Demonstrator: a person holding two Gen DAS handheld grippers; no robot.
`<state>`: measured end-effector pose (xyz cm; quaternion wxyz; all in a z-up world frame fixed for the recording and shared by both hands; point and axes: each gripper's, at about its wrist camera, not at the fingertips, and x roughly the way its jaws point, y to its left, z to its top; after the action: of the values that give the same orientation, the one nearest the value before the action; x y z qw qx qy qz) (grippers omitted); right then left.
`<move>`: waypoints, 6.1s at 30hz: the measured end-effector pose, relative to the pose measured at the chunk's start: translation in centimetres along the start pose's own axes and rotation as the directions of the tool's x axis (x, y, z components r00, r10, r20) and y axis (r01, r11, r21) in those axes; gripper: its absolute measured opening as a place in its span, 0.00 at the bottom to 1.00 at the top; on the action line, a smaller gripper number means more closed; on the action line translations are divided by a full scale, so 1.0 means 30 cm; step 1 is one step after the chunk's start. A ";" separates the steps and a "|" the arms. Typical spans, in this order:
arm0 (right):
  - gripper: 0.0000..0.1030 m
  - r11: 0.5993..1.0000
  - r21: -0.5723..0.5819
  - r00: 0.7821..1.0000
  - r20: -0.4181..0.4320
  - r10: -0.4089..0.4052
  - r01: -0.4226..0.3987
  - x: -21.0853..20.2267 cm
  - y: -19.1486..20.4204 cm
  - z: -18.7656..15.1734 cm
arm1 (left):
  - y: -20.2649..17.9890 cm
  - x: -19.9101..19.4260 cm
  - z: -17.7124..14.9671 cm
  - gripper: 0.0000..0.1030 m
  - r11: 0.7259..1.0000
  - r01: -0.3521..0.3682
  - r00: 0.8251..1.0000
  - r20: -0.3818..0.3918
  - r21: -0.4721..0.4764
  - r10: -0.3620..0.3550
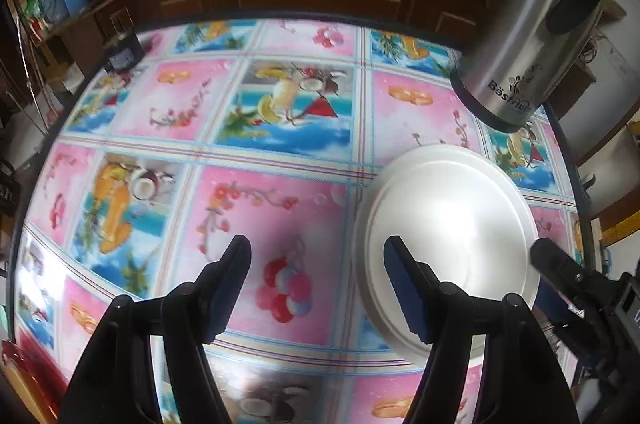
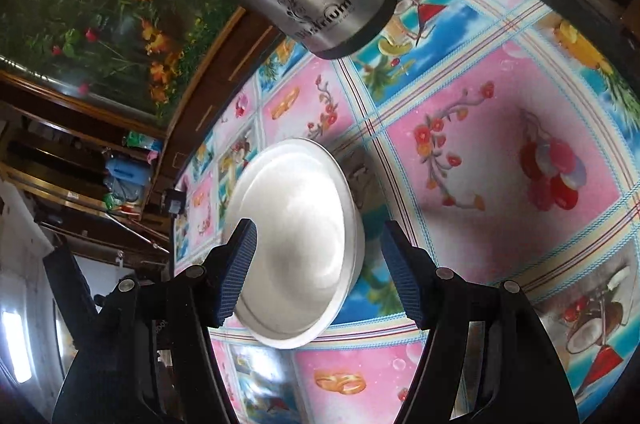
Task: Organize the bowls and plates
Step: 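Close the left gripper on the white bowl rim and lift it, then carry the white bowl in the left gripper over the red plate stack, then lower the white bowl onto the top of the stack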
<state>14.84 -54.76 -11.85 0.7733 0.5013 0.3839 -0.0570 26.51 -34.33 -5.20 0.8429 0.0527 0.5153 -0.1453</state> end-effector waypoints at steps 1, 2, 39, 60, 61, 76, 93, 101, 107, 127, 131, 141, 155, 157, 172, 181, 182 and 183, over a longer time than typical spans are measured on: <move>0.63 1.000 0.003 1.000 -0.012 0.009 -0.009 0.010 -0.006 0.001 | -0.004 0.007 -0.001 0.67 1.000 0.007 1.000 -0.007 -0.003 -0.007; 0.60 1.000 0.014 0.999 -0.021 0.024 -0.023 0.019 -0.017 0.003 | -0.008 0.011 -0.002 0.67 1.000 0.013 1.000 -0.009 -0.005 -0.013; 0.07 0.999 -0.035 0.997 -0.071 0.002 -0.005 0.050 0.059 -0.064 | 0.058 -0.060 -0.071 0.12 0.999 0.046 0.999 -0.012 0.014 -0.046; 0.08 0.985 -0.148 0.996 -0.052 0.078 -0.085 -0.204 0.190 -0.479 | 0.285 -0.392 -0.426 0.12 1.000 0.018 0.985 0.174 0.024 -0.022; 0.08 0.984 -0.153 0.995 -0.052 0.082 -0.089 -0.213 0.196 -0.496 | 0.300 -0.411 -0.445 0.12 1.000 0.019 0.982 0.185 0.020 -0.022; 0.08 0.936 -0.314 0.988 -0.062 0.144 -0.156 -0.314 0.471 -0.784 | 0.602 -0.684 -0.638 0.12 0.997 -0.018 0.928 0.370 -0.075 0.045; 0.08 0.863 -0.458 0.974 -0.174 0.148 -0.213 -0.195 0.749 -1.053 | 0.931 -0.770 -0.754 0.12 0.972 -0.051 0.904 0.403 -0.229 0.143; 0.08 0.835 -0.500 0.966 -0.224 0.131 -0.229 -0.130 0.841 -1.157 | 1.035 -0.768 -0.788 0.12 0.956 -0.056 0.903 0.395 -0.287 0.171; 0.08 0.822 -0.521 0.962 -0.251 0.108 -0.228 -0.086 0.878 -1.214 | 1.088 -0.753 -0.812 0.12 0.948 -0.055 0.909 0.378 -0.315 0.178; 0.08 0.829 -0.520 0.946 -0.324 0.033 -0.207 0.064 0.874 -1.290 | 1.178 -0.662 -0.847 0.12 0.929 -0.056 0.940 0.296 -0.365 0.173; 0.08 0.829 -0.520 0.943 -0.332 0.023 -0.204 0.082 0.873 -1.296 | 1.186 -0.657 -0.848 0.12 0.927 -0.056 0.943 0.285 -0.371 0.171; 0.08 0.833 -0.513 0.932 -0.362 0.007 -0.205 0.122 0.867 -1.314 | 1.199 -0.644 -0.861 0.12 0.920 -0.061 0.949 0.264 -0.388 0.174; 0.08 0.827 -0.521 0.923 -0.385 -0.010 -0.209 0.151 0.872 -1.350 | 1.222 -0.623 -0.884 0.12 0.913 -0.076 0.952 0.242 -0.401 0.185; 0.08 0.827 -0.523 0.922 -0.386 -0.014 -0.207 0.154 0.873 -1.357 | 1.224 -0.620 -0.883 0.12 0.912 -0.077 0.954 0.237 -0.403 0.185; 0.08 0.829 -0.519 0.920 -0.392 -0.017 -0.205 0.172 0.871 -1.362 | 1.229 -0.602 -0.887 0.12 0.911 -0.084 0.955 0.230 -0.403 0.189; 0.08 0.836 -0.507 0.918 -0.397 -0.010 -0.210 0.177 0.870 -1.359 | 1.233 -0.596 -0.893 0.13 0.913 -0.089 0.956 0.222 -0.399 0.190; 0.08 0.838 -0.503 0.917 -0.398 -0.009 -0.210 0.179 0.868 -1.357 | 1.234 -0.596 -0.895 0.13 0.913 -0.089 0.957 0.221 -0.399 0.190; 0.08 0.839 -0.501 0.917 -0.399 -0.008 -0.211 0.178 0.869 -1.357 | 1.235 -0.595 -0.896 0.13 0.913 -0.089 0.957 0.220 -0.397 0.189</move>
<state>9.07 -7.04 -4.51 0.7930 0.2875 0.5010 0.1936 7.03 10.76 -4.14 0.9040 -0.0952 0.4166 0.0135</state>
